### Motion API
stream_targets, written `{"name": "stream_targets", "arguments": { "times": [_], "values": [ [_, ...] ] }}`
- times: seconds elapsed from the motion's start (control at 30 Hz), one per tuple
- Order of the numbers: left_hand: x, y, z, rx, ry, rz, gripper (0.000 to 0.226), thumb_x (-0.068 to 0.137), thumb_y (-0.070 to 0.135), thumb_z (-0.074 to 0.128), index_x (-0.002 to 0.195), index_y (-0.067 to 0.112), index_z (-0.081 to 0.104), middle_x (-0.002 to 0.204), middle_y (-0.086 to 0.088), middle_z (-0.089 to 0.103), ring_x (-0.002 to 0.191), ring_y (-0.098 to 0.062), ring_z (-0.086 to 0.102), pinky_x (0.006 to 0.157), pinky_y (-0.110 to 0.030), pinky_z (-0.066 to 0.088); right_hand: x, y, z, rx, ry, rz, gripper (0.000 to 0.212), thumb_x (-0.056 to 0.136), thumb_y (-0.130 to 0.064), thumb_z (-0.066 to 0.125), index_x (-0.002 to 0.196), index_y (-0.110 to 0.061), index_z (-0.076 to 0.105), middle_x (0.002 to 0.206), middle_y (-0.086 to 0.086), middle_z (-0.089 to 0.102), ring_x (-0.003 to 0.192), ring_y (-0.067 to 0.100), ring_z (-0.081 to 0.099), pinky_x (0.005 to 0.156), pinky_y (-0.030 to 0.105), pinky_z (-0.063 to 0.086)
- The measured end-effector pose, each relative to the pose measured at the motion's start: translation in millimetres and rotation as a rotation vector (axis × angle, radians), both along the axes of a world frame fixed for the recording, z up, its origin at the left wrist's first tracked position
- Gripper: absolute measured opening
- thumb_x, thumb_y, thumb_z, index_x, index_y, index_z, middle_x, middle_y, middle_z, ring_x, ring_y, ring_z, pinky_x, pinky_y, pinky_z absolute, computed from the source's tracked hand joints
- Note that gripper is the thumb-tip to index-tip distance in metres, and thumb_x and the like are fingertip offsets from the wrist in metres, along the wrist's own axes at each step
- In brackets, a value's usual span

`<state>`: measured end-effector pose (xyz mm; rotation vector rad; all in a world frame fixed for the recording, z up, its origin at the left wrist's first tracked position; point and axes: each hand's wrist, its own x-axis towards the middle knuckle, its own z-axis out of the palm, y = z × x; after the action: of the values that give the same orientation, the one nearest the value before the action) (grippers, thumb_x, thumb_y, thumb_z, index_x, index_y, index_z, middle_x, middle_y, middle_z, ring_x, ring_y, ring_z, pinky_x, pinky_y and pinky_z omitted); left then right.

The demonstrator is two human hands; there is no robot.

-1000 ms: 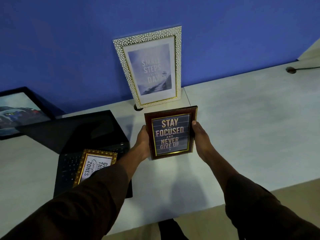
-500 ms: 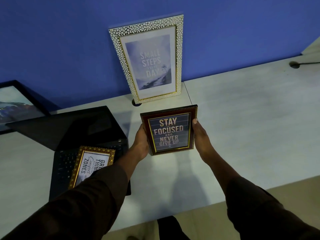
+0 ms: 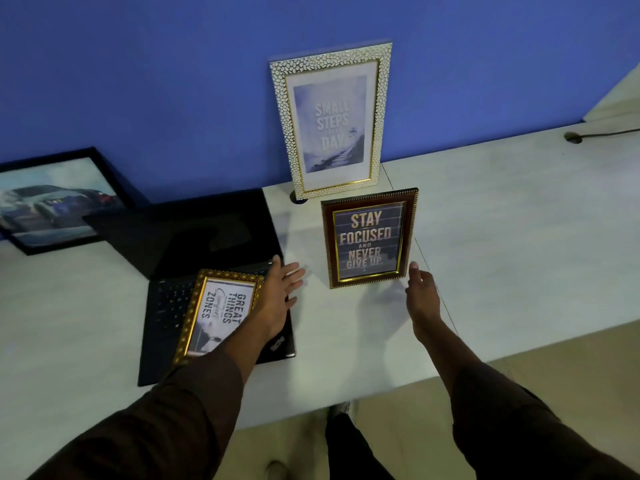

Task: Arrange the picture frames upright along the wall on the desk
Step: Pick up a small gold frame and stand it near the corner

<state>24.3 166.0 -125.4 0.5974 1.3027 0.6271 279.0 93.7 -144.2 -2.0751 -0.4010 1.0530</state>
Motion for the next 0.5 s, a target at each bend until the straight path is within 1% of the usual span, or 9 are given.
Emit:
{"name": "stream_targets", "arguments": {
  "times": [0.07, 0.23, 0.3, 0.37, 0.43, 0.5],
  "values": [
    [-30, -18, 0, -0.006, -0.016, 0.013, 0.07, 0.097, 0.066, 0.024, 0.137, 0.019, 0.056, 0.139, 0.001, 0.061, 0.129, -0.019, 0.051, 0.108, -0.043, 0.03, -24, -16, 3, 0.019, 0.01, 0.009, 0.066, 0.099, -0.065, 0.035, 0.139, -0.015, 0.05, 0.143, 0.013, 0.056, 0.126, 0.035, 0.057, 0.104, 0.051, 0.048],
    [-110, -67, 11, -0.001, -0.042, 0.09, 0.069, 0.099, 0.064, 0.022, 0.138, 0.018, 0.056, 0.139, -0.002, 0.06, 0.131, -0.022, 0.051, 0.112, -0.044, 0.032, -104, -47, 10, 0.058, 0.028, 0.128, 0.07, 0.097, -0.067, 0.035, 0.137, -0.012, 0.052, 0.137, 0.015, 0.06, 0.122, 0.036, 0.059, 0.106, 0.054, 0.048],
    [-148, -87, 17, 0.015, -0.062, 0.119, 0.07, 0.099, 0.064, 0.023, 0.138, 0.015, 0.055, 0.139, -0.005, 0.06, 0.127, -0.023, 0.054, 0.111, -0.046, 0.034, -142, -55, 16, 0.072, 0.039, 0.189, 0.067, 0.099, -0.064, 0.035, 0.137, -0.012, 0.051, 0.133, 0.014, 0.062, 0.119, 0.034, 0.061, 0.107, 0.053, 0.048],
    [-180, -103, 21, 0.032, -0.062, 0.136, 0.071, 0.099, 0.064, 0.023, 0.138, 0.014, 0.055, 0.137, -0.007, 0.062, 0.122, -0.023, 0.058, 0.108, -0.045, 0.036, -172, -60, 20, 0.091, 0.05, 0.234, 0.061, 0.099, -0.064, 0.036, 0.13, -0.014, 0.054, 0.126, 0.012, 0.064, 0.112, 0.031, 0.063, 0.105, 0.051, 0.049],
    [-212, -118, 26, 0.058, -0.046, 0.155, 0.071, 0.099, 0.064, 0.023, 0.138, 0.014, 0.056, 0.135, -0.006, 0.064, 0.125, -0.024, 0.057, 0.111, -0.045, 0.034, -201, -64, 24, 0.114, 0.084, 0.267, 0.054, 0.099, -0.063, 0.038, 0.124, -0.018, 0.054, 0.12, 0.01, 0.064, 0.109, 0.028, 0.063, 0.103, 0.049, 0.049],
    [-234, -127, 29, 0.072, -0.017, 0.176, 0.07, 0.098, 0.064, 0.025, 0.137, 0.015, 0.056, 0.133, -0.004, 0.064, 0.128, -0.025, 0.055, 0.114, -0.047, 0.032, -222, -65, 29, 0.119, 0.109, 0.311, 0.051, 0.1, -0.06, 0.039, 0.125, -0.018, 0.052, 0.114, 0.006, 0.064, 0.107, 0.027, 0.063, 0.098, 0.044, 0.049]
  ]
}}
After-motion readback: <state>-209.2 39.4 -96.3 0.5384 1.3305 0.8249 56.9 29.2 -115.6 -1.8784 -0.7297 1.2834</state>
